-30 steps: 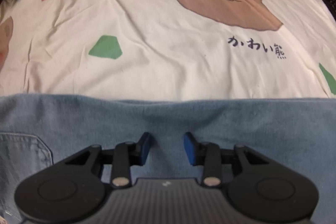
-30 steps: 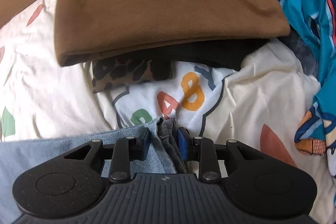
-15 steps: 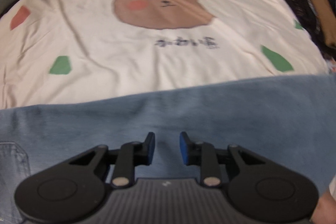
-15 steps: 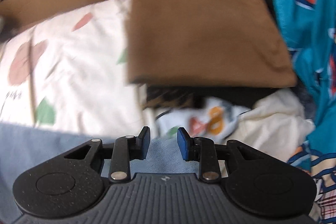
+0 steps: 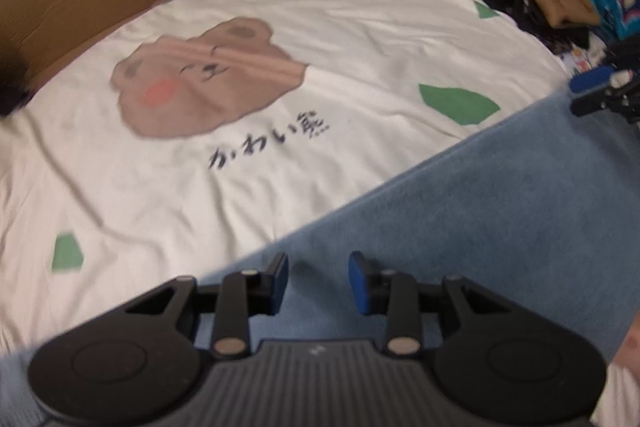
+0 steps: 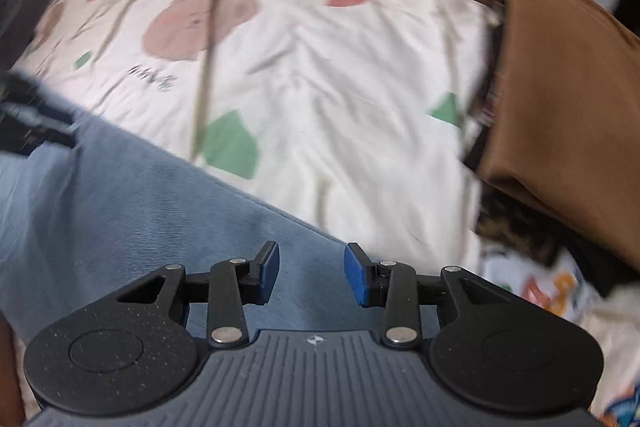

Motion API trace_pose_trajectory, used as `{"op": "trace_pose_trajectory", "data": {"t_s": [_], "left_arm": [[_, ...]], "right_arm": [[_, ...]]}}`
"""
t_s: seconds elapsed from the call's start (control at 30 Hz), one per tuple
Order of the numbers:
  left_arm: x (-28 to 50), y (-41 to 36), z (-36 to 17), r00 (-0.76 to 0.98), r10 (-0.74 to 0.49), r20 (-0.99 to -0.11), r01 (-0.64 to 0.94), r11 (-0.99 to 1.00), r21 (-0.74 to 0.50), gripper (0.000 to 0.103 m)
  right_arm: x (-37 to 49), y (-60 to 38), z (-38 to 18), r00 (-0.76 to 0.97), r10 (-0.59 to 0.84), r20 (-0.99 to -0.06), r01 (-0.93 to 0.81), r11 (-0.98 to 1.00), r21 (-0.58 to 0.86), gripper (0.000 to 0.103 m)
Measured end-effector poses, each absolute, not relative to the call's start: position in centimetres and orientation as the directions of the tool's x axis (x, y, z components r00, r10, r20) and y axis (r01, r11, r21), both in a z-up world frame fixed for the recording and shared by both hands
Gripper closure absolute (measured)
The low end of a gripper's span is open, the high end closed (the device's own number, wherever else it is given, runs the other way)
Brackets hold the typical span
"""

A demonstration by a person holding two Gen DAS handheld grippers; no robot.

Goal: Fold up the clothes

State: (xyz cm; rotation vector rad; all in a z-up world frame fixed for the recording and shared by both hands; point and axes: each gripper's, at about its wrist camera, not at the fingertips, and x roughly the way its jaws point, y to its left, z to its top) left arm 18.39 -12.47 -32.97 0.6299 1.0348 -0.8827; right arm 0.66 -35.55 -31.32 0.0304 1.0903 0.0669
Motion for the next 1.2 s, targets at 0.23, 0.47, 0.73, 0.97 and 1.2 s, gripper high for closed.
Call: {"op": "trace_pose_trajectory", "data": {"t_s": [0.23, 0.47, 0.73, 0.97, 1.2], "left_arm": [[19.6, -14.8, -33.5, 0.163, -0.361, -0.918, 0.936, 0.350, 0.029, 0.065], [20.1, -16.6, -34.6, 0.043, -0.376, -0.926, 0.977, 0.208, -0.039, 0.063], [19.8, -16.7, -34.6, -0.001, -0.395, -0.919, 0.992, 0.112, -0.049, 0.086], [20.1, -16.3, -33.9, 0.020, -0.433, -0.901, 0.992, 0.118, -0.035, 0.102], [20.1, -15.7, -32.9, 0.036, -0.463, -0.886, 0.991, 0.129, -0.027, 0.103]], "right_arm": [[3.2, -32.8, -32.3, 0.427, 0.158, -0.890, -0.220, 0.973, 0.067, 0.060], [6.7, -31.0, -33.1, 0.365, 0.271, -0.891, -0.394, 0.912, 0.116, 0.060], [8.0, -29.4, -33.7, 0.318, 0.325, -0.891, -0.510, 0.850, 0.128, 0.069], [8.5, -28.4, -34.0, 0.302, 0.322, -0.897, -0.566, 0.818, 0.102, 0.101], [8.2, -28.8, -32.9, 0.335, 0.312, -0.889, -0.526, 0.845, 0.099, 0.103]]}}
